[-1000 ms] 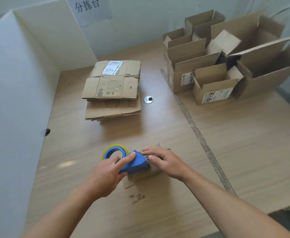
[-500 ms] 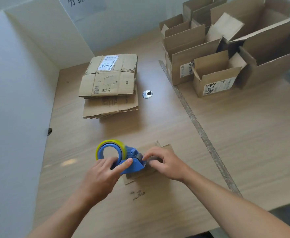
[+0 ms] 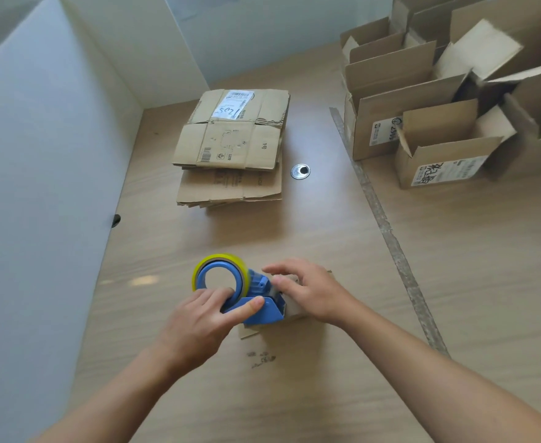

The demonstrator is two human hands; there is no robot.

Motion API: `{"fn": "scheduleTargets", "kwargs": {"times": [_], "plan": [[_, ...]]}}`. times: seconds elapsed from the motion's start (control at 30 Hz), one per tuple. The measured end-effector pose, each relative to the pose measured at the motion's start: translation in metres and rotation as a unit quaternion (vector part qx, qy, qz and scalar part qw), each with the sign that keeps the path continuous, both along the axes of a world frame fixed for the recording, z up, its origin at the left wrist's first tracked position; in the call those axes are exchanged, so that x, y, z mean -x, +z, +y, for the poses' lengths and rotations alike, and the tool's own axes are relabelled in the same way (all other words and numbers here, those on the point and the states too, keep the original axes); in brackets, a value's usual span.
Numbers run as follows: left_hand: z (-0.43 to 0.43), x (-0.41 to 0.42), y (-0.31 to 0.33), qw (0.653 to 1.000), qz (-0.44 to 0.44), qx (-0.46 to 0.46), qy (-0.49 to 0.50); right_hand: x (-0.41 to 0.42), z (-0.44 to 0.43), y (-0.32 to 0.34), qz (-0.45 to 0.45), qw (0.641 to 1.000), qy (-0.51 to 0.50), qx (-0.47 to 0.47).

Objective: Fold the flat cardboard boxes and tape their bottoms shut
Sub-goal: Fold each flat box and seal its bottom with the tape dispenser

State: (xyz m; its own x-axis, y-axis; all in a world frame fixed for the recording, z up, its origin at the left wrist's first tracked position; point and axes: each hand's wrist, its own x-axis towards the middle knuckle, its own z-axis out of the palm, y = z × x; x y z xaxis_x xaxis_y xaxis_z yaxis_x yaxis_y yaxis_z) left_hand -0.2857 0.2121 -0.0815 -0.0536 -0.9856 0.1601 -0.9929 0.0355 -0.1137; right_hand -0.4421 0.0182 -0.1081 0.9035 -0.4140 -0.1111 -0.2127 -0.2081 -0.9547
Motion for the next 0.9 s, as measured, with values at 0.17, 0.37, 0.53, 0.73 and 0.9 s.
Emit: {"fn": "scheduleTargets", "kwargs": {"times": [0.17,0.37,0.53,0.73,0.9], "plan": [[0.001,0.0,0.0,0.999,0.021,-0.031,0.026,-0.018,-0.011,0.015,0.04,0.988,0.082,0.129],[-0.001,-0.002,0.0,0.997,0.048,-0.048,0.035,-0.03,-0.016,0.025,0.079,0.98,0.116,0.14],[-0.001,-0.005,-0.004,0.995,0.066,-0.053,0.043,-0.038,-0.016,0.032,0.112,0.973,0.166,0.118],[-0.003,-0.007,-0.005,0.997,0.049,-0.049,0.04,-0.028,-0.023,0.028,0.105,0.978,0.174,0.043],[-0.002,-0.011,-0.006,0.996,0.054,-0.055,0.037,-0.032,-0.026,0.021,0.091,0.981,0.163,0.059]]}}
